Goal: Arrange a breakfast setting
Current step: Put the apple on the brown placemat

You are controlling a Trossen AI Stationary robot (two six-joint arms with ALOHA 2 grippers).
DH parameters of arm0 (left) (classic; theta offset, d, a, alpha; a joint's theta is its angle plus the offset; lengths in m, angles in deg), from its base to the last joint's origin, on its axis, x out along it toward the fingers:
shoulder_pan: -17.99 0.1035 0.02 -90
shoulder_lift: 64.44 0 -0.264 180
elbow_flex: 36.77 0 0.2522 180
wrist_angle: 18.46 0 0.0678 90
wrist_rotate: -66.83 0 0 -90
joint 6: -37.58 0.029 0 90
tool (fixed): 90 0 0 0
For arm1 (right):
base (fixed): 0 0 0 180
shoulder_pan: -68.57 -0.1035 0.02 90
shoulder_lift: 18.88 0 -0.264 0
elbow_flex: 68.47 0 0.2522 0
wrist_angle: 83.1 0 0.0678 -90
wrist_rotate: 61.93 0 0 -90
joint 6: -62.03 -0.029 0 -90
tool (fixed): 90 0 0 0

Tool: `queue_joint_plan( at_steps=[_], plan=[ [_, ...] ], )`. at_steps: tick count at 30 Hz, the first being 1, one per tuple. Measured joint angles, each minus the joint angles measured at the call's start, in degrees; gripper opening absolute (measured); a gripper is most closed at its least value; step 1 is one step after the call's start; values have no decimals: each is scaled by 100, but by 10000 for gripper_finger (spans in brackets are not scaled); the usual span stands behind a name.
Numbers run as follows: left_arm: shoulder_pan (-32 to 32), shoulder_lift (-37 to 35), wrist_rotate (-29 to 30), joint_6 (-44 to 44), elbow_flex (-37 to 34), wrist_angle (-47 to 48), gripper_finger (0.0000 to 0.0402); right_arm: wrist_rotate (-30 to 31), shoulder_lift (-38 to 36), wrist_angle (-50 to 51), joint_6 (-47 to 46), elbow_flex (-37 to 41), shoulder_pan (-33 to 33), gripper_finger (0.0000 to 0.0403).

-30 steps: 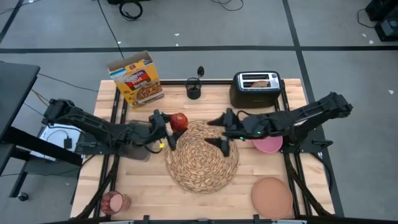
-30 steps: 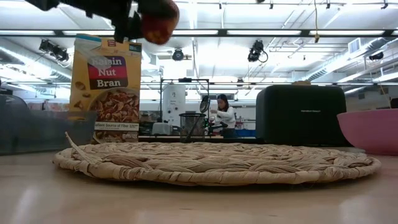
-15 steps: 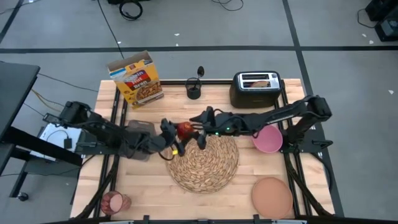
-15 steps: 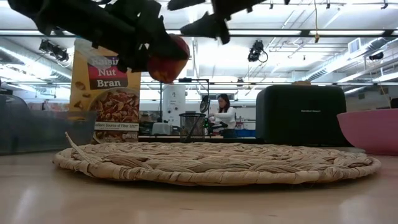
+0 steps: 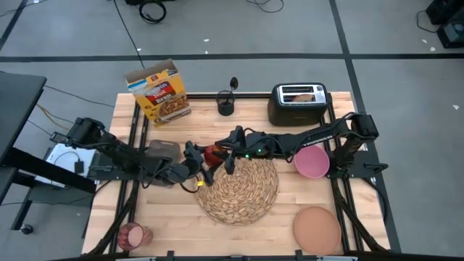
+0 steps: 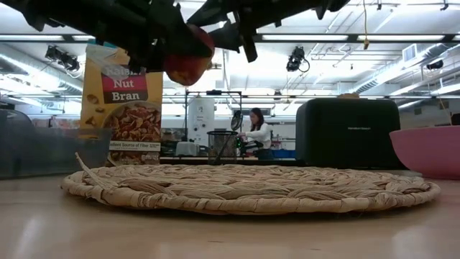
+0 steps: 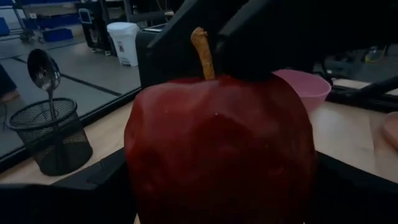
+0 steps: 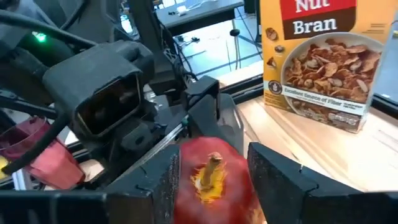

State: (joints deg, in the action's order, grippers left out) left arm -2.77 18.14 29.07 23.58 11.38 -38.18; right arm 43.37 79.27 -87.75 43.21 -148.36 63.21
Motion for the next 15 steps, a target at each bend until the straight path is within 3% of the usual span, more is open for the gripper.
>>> queue_joint_plan(
  at_steps=[6, 15],
  plan=[
    [31, -83, 18, 95, -4, 42, 334, 2, 10, -44, 44, -1, 13, 170],
    [126, -83, 6, 183, -4, -49, 334, -144, 11, -118, 53, -1, 71, 77]
  ],
)
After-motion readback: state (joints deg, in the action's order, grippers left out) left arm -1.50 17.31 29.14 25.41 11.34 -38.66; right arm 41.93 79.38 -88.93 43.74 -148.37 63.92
